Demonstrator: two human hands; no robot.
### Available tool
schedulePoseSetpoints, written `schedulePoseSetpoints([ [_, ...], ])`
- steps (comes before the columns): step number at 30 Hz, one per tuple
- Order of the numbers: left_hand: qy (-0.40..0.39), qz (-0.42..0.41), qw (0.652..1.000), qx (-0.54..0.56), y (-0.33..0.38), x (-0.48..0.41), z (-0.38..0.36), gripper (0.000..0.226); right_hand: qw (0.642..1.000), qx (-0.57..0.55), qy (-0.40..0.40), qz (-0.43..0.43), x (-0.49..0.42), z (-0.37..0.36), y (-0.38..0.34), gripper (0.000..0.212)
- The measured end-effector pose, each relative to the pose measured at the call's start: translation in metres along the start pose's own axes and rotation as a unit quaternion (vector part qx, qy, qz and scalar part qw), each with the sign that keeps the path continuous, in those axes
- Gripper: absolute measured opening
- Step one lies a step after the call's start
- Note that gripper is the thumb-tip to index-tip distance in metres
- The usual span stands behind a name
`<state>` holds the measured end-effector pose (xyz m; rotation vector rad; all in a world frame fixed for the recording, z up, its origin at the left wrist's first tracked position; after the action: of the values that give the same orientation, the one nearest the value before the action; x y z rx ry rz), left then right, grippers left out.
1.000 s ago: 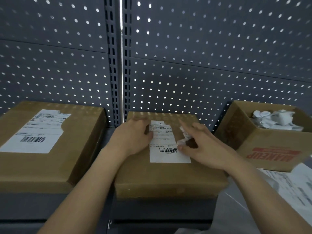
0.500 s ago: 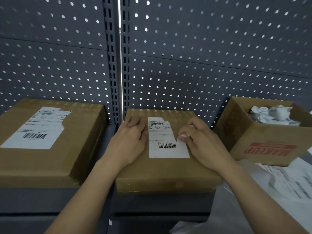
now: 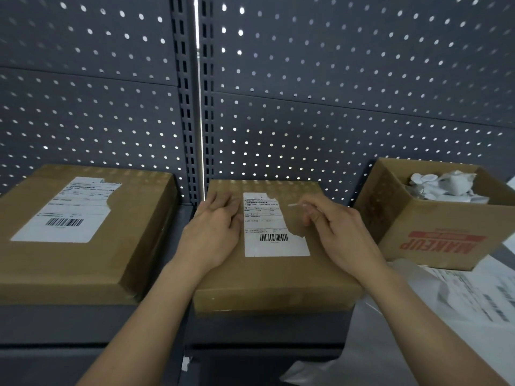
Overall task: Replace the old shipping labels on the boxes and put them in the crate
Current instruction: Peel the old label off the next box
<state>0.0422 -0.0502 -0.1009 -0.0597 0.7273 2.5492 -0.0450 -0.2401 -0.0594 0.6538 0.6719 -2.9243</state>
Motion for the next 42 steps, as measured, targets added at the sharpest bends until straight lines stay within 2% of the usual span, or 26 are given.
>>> schedulePoseSetpoints([
  [6, 0.006, 0.001, 1.000, 0.007, -0.002, 0.000, -0.001, 0.048, 0.998, -0.036, -0.005, -0.046, 0.011, 0.008, 0.004, 0.022],
  [7, 0.007, 0.001, 1.000, 0.007, -0.002, 0.000, -0.001, 0.048, 0.998, -0.039, -0.009, -0.057, 0.013, 0.008, 0.005, 0.027],
  [10, 0.009, 0.000, 1.000, 0.004, -0.002, -0.001, -0.002, 0.047, 0.994, -0.054, -0.031, -0.091, 0.017, 0.008, 0.007, 0.061],
  [11, 0.010, -0.001, 1.000, 0.003, -0.002, -0.001, -0.002, 0.048, 0.993, -0.049, -0.038, -0.096, 0.019, 0.007, 0.008, 0.064],
  [17, 0.011, 0.000, 1.000, 0.005, -0.002, -0.001, -0.003, 0.048, 0.999, -0.031, -0.008, -0.031, 0.019, 0.008, 0.004, 0.045],
  [25, 0.017, -0.002, 1.000, 0.015, -0.002, -0.001, -0.002, 0.049, 0.992, -0.054, -0.034, -0.108, 0.018, 0.007, -0.001, 0.039],
  [29, 0.023, -0.009, 0.999, 0.022, -0.003, 0.000, -0.001, 0.049, 0.994, 0.020, -0.071, -0.079, 0.018, 0.004, -0.007, 0.018],
  [33, 0.026, -0.010, 0.999, 0.026, -0.003, 0.000, -0.001, 0.048, 0.992, 0.069, -0.063, -0.090, 0.019, 0.008, -0.008, 0.015],
  [42, 0.029, -0.010, 0.999, 0.014, -0.001, 0.001, -0.001, 0.049, 0.986, 0.091, -0.078, -0.117, 0.020, 0.000, -0.010, 0.007],
])
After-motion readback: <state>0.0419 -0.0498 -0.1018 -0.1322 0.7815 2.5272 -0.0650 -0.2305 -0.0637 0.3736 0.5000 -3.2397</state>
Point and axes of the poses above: each hand's wrist, its own x-axis away from the middle knuckle, its own z-axis out of the back of the hand, y = z × x, the point moved 7 cm from there along -x, towards the middle knuckle, and after that the axes turned 1 degree about -z, right-handed, at the moved point
